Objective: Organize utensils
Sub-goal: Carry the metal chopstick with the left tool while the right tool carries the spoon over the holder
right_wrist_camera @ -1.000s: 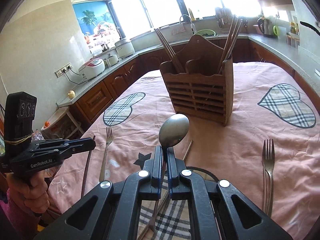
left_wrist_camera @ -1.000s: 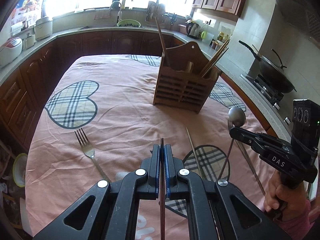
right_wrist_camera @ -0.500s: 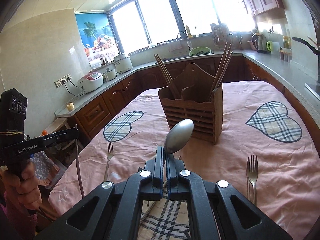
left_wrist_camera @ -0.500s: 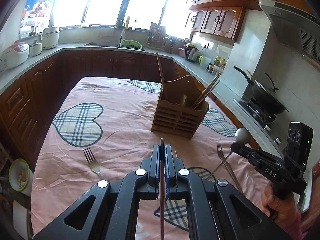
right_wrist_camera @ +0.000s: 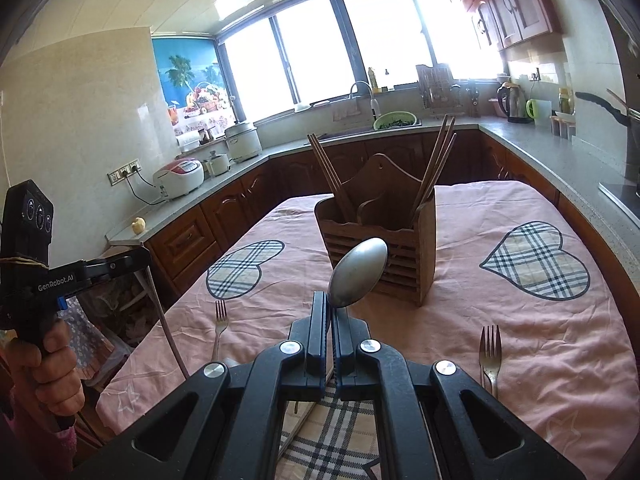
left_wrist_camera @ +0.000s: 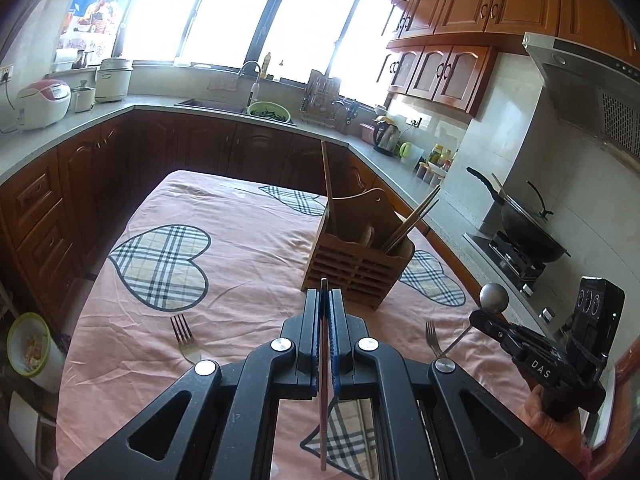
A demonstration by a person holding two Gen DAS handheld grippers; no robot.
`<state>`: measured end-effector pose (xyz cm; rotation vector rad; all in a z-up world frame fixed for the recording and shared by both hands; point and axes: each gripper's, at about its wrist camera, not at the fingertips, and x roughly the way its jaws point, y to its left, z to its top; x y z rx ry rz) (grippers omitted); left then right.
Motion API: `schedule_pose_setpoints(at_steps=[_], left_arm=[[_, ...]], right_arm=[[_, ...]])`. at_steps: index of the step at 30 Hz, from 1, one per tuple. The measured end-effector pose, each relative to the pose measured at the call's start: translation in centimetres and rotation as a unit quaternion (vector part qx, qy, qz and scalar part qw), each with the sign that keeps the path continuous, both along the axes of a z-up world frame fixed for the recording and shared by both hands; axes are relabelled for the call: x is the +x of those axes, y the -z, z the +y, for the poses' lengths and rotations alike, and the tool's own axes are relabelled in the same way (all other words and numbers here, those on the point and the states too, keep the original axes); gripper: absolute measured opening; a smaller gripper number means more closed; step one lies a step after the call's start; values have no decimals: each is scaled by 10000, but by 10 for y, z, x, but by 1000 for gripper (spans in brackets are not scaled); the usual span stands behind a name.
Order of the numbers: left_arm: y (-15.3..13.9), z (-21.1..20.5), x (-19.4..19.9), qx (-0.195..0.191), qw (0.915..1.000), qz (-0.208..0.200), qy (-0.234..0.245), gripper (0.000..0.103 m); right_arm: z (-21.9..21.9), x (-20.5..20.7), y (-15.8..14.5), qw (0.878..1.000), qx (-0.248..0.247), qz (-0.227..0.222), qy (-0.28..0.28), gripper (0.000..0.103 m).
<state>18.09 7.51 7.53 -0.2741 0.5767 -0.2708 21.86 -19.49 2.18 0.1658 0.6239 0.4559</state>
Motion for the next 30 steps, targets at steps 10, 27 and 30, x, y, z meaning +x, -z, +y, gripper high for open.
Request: schedule_pose_setpoints(at_steps=[10,27,30], left_arm=[[-6,11,11,-228,9994,-244,-116,2],[-20,22,61,-520,9963,-621,-288,2],[-23,23,72,-542,9958,-674,-312,2]], right_arm=[[-7,3,-9,9997,37,-164,198,2],[-22,39,-28,9975,31,-494,511,2],[-25,49,-31,9968,52,-552,584,2]])
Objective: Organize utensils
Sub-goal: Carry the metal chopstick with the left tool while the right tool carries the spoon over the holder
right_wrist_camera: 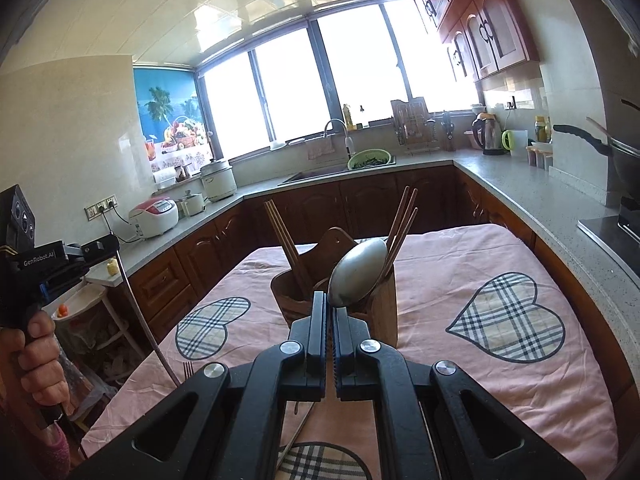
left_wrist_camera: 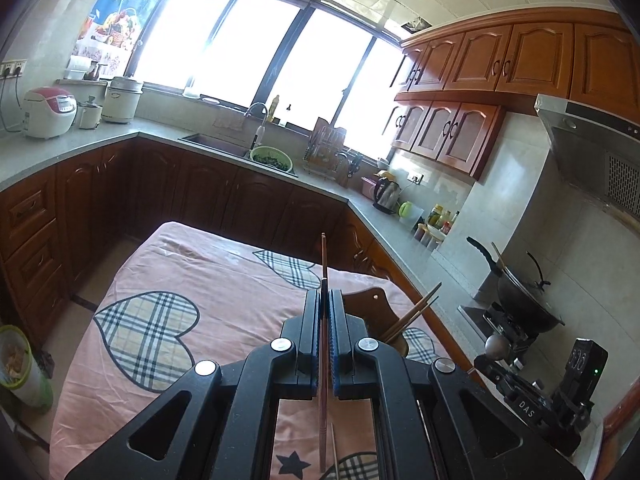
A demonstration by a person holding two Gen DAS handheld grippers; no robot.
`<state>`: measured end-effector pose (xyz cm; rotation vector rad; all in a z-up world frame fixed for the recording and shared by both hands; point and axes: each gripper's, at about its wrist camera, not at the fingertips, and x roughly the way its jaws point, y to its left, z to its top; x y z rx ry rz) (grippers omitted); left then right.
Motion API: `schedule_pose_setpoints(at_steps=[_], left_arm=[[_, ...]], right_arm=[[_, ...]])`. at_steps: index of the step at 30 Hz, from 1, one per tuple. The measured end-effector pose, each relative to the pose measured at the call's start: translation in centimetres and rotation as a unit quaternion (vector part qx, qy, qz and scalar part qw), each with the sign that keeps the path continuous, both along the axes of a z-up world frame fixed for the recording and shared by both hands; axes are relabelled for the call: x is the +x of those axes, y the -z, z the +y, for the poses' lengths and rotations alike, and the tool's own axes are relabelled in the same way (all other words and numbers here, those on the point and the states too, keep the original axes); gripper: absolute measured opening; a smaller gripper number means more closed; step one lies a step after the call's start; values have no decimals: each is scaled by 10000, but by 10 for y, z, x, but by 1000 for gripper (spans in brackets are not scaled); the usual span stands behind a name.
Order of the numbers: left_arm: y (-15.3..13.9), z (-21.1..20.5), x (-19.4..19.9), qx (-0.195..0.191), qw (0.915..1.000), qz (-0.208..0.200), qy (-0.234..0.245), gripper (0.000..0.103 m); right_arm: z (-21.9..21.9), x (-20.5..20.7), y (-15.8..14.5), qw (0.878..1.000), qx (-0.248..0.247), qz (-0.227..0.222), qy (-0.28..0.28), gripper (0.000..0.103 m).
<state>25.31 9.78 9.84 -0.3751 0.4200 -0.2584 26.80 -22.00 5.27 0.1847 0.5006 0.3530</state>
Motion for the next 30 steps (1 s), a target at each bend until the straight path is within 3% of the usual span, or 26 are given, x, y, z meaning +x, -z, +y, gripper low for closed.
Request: schedule_pose_setpoints(at_steps=[19,30], left_arm=[[-10,-9,81,-114,9990,-423,-105,2],[0,-28,141,-161,9976,-638,-220,2]], right_arm=[[-18,55,-28,9979,11,-517,401,2],[-14,77,-25,9961,-209,-674,523,2]])
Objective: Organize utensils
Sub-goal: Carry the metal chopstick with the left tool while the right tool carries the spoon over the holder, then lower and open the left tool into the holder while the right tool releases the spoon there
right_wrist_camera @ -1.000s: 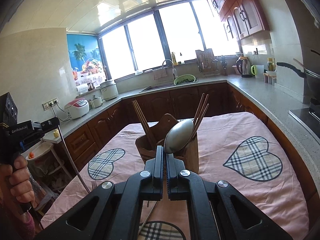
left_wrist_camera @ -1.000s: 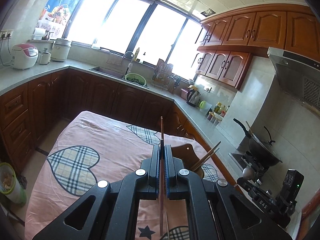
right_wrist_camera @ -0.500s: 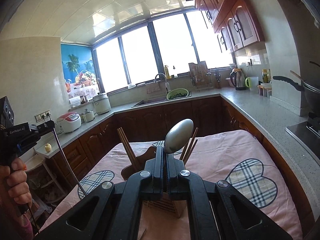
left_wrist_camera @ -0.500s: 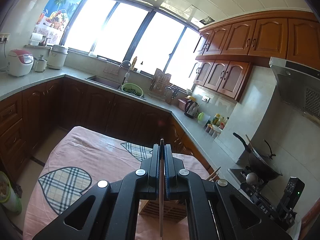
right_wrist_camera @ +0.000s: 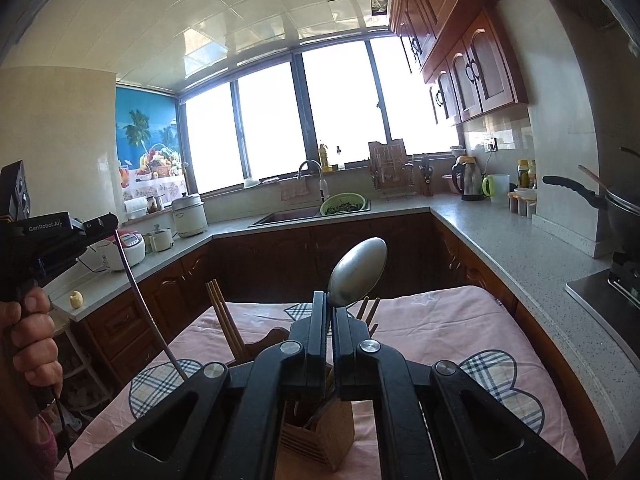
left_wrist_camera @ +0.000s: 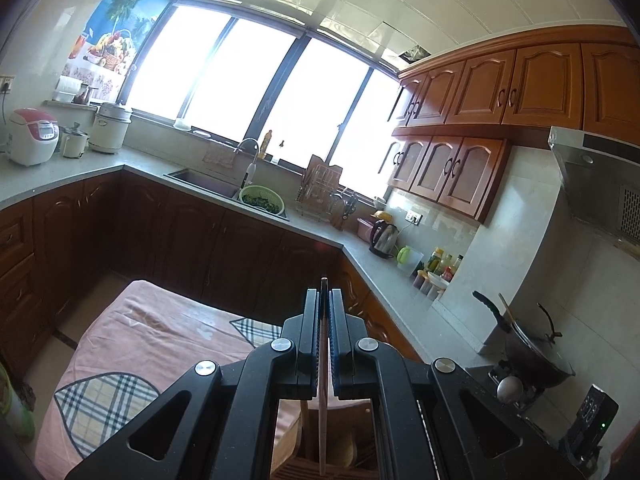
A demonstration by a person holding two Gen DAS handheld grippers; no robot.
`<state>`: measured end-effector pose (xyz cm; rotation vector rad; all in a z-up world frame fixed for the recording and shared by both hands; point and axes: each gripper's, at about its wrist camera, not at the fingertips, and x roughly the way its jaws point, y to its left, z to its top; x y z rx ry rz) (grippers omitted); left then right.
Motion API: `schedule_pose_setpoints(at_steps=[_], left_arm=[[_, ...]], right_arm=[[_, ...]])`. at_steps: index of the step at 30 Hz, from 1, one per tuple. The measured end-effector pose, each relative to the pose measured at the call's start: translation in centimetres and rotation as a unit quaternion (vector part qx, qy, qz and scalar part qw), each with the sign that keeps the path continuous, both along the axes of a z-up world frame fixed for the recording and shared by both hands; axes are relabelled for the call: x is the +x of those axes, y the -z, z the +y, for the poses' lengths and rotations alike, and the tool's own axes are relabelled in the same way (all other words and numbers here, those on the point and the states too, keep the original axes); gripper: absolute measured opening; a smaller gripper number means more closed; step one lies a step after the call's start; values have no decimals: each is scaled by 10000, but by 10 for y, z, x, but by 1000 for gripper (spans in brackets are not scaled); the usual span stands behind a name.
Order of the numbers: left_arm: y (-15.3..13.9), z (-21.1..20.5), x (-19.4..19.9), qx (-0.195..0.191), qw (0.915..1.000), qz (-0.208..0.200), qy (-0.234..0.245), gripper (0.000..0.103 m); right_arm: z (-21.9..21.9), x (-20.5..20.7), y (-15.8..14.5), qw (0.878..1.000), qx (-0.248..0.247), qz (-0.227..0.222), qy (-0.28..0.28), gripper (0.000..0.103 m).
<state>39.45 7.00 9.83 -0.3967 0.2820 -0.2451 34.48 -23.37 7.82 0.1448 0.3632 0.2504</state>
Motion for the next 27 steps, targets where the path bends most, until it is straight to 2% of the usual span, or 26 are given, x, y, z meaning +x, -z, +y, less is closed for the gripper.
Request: schedule_pose_setpoints(at_steps=[7,15,27], left_arm=[[30,-19,34,109,9999,-21,-66,2],[76,-33,68,53,9990,439,-86,2],[93,-54,82,396,9957,836,91,3]], right_arm=[[5,12,10,10000,-80,21,32,2],[20,22,38,9992,-283,278,-42,2],[35,38,77,9947,-305,926,-342,3]])
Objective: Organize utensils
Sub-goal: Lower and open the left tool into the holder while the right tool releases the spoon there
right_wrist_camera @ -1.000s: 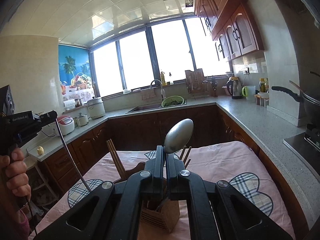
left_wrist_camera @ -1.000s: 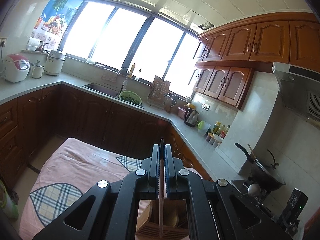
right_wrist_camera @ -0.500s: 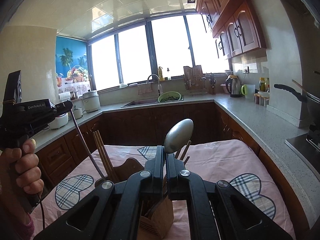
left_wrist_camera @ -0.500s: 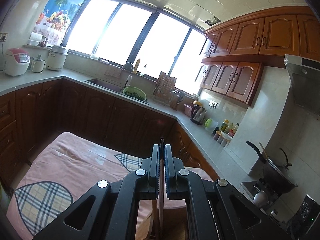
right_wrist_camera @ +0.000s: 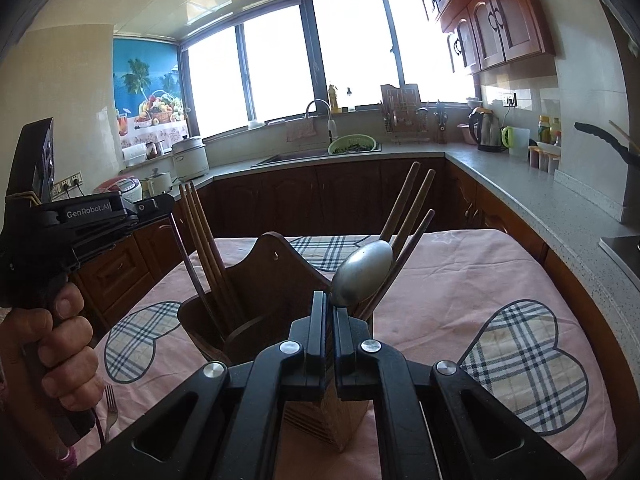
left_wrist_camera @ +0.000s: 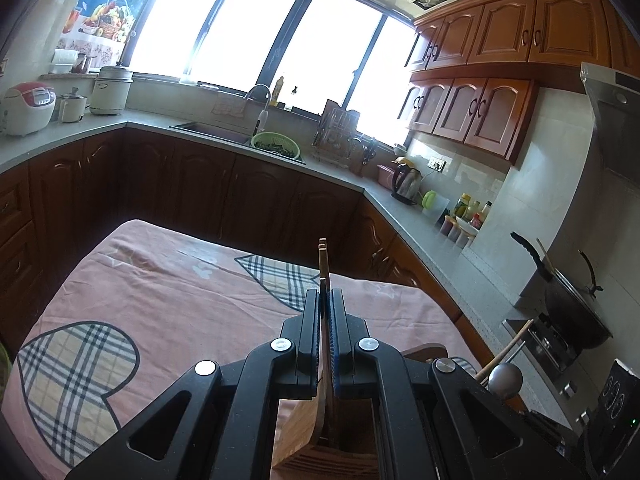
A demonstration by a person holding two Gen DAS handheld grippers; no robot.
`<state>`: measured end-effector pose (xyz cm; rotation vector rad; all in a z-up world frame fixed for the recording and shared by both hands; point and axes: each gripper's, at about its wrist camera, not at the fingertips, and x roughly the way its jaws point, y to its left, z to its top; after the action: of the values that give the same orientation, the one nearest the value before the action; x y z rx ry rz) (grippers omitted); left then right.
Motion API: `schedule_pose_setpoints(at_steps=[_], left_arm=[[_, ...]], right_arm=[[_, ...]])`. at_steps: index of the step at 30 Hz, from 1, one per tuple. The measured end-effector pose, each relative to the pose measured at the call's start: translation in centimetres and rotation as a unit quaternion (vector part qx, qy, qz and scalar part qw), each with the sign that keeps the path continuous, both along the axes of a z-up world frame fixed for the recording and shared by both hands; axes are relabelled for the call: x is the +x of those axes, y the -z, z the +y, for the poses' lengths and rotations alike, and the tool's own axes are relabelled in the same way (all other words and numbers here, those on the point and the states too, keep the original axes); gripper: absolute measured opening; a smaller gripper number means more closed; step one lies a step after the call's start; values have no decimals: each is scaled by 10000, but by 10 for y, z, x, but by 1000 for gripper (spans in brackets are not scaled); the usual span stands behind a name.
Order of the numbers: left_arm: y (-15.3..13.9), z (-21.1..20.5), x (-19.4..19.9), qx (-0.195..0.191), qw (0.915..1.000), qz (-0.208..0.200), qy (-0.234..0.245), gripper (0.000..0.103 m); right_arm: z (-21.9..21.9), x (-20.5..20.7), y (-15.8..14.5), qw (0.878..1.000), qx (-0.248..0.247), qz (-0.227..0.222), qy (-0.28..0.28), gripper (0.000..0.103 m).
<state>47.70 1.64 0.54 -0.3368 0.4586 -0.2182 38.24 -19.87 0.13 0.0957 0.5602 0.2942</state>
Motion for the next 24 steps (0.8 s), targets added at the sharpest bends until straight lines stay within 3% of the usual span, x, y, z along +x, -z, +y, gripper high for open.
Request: schedule_pose_setpoints(at_steps=[9,24], left_arm=[[-8,-2,-1,211,9998,-32,-17,3],[-10,-6,1,359,9993,28,18,4]], right_arm=[[-1,11,12,9995,84,302,-27,2],[-5,13,14,9986,321,430,-37,3]])
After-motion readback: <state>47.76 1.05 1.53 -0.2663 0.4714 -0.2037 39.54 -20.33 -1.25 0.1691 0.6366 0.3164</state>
